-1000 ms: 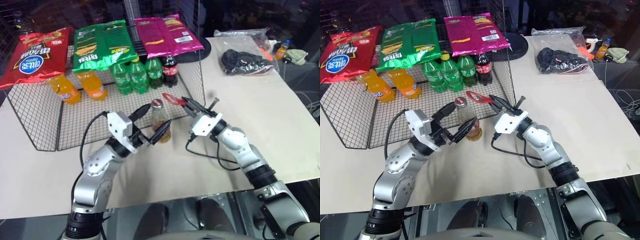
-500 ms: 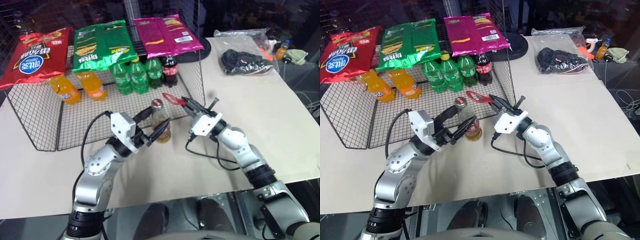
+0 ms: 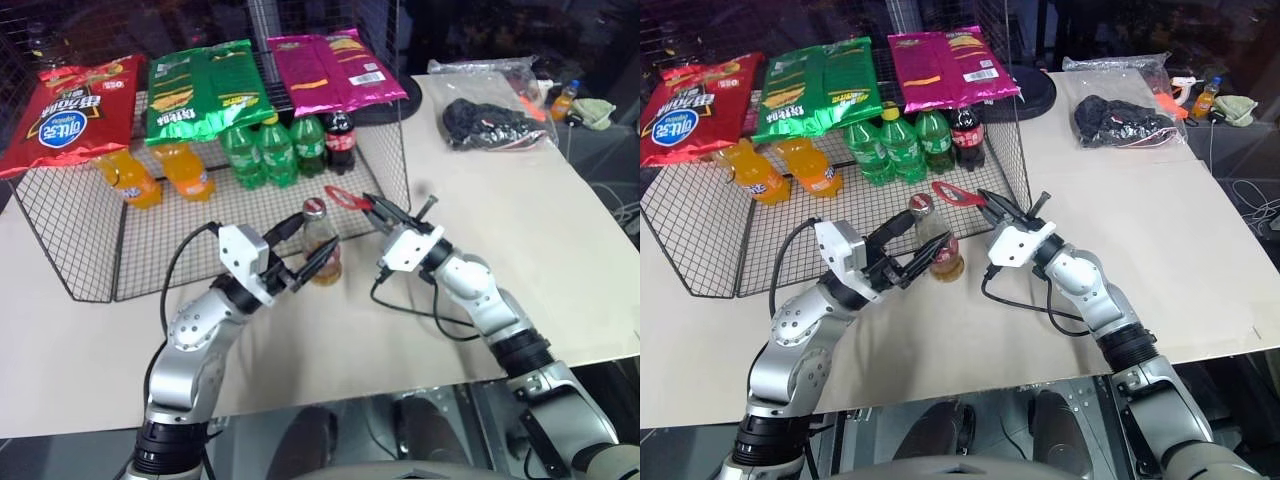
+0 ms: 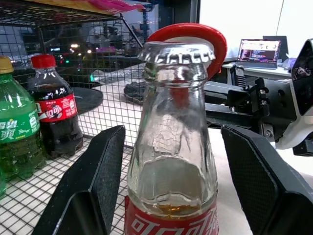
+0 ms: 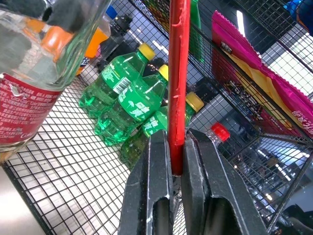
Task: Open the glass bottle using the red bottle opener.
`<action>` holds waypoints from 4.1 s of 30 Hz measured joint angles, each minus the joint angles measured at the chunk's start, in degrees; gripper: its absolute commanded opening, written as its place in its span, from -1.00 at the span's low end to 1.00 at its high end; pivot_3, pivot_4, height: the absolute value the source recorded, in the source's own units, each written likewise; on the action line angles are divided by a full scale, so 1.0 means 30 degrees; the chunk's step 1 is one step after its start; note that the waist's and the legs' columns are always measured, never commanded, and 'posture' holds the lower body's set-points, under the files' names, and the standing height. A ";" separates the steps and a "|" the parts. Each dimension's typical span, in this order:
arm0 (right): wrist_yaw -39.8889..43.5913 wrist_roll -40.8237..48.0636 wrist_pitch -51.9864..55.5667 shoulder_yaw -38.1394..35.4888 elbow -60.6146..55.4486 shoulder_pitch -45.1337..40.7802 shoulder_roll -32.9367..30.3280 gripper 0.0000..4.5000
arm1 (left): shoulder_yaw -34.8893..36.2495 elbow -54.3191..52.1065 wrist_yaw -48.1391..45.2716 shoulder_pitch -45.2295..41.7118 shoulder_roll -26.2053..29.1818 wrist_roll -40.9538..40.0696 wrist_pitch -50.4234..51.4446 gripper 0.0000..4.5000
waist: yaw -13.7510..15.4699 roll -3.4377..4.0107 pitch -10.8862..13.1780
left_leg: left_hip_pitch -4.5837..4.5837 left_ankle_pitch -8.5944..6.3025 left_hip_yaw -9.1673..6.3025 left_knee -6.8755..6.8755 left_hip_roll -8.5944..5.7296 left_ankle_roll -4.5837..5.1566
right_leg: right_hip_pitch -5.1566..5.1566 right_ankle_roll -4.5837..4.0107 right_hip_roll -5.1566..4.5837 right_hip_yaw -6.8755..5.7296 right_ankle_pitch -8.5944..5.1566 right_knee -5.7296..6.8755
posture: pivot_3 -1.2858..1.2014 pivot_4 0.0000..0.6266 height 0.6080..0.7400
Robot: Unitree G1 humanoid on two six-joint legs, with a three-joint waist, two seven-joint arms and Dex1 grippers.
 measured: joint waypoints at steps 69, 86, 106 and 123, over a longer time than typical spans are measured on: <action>0.0410 -0.1336 -0.1446 0.0867 0.0571 -0.1100 0.0220 -1.00 | 0.0208 0.0630 -0.0549 -0.0234 -0.0346 -0.0413 -0.1178 -0.19 | -0.0005 -0.0002 -0.0013 | 0.0071 0.0000 0.0008 0.0021 0.0001 0.0000 | 0.0054 0.0000 0.0003 0.0007 0.0000 0.0030 | 0.03 -0.52 1.00; -0.1361 -0.3548 -0.2261 0.1194 0.2062 -0.1883 0.0135 -1.00 | 0.0170 0.0686 -0.0488 -0.0237 -0.0298 -0.0403 -0.1169 -0.19 | -0.0012 -0.0007 -0.0050 | 0.0094 0.0001 0.0016 0.0022 0.0000 0.0000 | 0.0069 0.0000 0.0006 0.0016 0.0001 0.0038 | 0.03 -0.52 1.00; -0.0043 -0.3445 -0.2942 0.1217 0.1667 -0.2875 -0.1618 -1.00 | -0.0017 0.0926 -0.0575 -0.0457 -0.0349 -0.0321 -0.1295 -0.19 | 0.0017 -0.0007 -0.0051 | 0.0089 0.0001 0.0012 0.0023 -0.0003 0.0000 | 0.0071 0.0001 0.0003 0.0009 0.0001 0.0035 | 0.03 -0.52 1.00; -0.0952 -0.4639 -0.4392 0.1229 0.2940 -0.5224 -0.2734 -1.00 | -0.0039 0.1133 -0.0728 -0.0618 -0.0395 -0.0277 -0.1422 -0.19 | 0.0057 -0.0010 -0.0047 | 0.0081 0.0001 0.0010 0.0027 -0.0008 0.0001 | 0.0070 0.0001 -0.0003 0.0009 0.0001 0.0031 | 0.03 -0.52 1.00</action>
